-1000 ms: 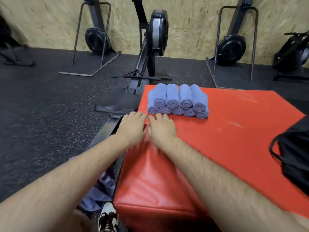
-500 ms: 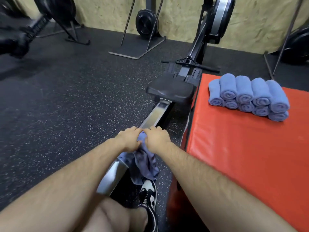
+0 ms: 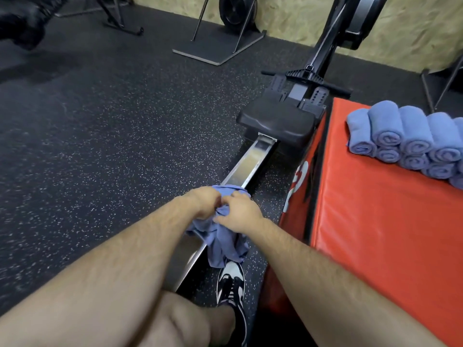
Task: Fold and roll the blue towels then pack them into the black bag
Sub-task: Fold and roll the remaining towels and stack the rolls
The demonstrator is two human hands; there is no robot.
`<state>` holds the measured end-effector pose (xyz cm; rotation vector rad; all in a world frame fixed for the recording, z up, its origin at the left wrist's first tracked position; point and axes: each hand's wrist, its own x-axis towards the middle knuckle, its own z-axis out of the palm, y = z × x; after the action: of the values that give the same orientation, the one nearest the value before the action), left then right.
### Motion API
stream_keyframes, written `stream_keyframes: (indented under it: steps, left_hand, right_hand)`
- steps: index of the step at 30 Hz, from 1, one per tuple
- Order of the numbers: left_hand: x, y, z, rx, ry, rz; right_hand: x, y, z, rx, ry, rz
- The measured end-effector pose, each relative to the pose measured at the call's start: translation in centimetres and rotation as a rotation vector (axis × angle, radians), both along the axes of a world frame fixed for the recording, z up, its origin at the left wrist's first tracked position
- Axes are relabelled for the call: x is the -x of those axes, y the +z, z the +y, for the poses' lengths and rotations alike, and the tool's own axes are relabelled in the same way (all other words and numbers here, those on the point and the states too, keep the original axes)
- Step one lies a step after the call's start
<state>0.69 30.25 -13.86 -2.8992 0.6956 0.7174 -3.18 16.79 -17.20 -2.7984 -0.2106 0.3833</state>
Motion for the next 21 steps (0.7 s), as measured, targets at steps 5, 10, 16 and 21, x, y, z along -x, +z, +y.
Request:
stream_keyframes:
  steps: [5, 10, 16, 21]
  left_hand:
    - [-1.0, 0.8, 0.8, 0.296, 0.122, -0.024]
    - [-1.1, 2.4, 1.3, 0.363, 0.152, -0.015]
    - [-0.8, 4.3, 1.4, 0.377, 0.212, -0.221]
    - [-0.5, 6.6, 1.1, 0.527, 0.179, -0.335]
  right_hand:
    - [0.0, 1.3, -0.7, -0.134, -0.032, -0.119]
    - [0.0, 4.1, -1.9, -0.194, -0.059, -0.185]
    - [-0.2, 5.6, -2.3, -0.310, -0.083, -0.211]
    - [-0.6, 7.3, -1.7, -0.351, -0.067, -0.304]
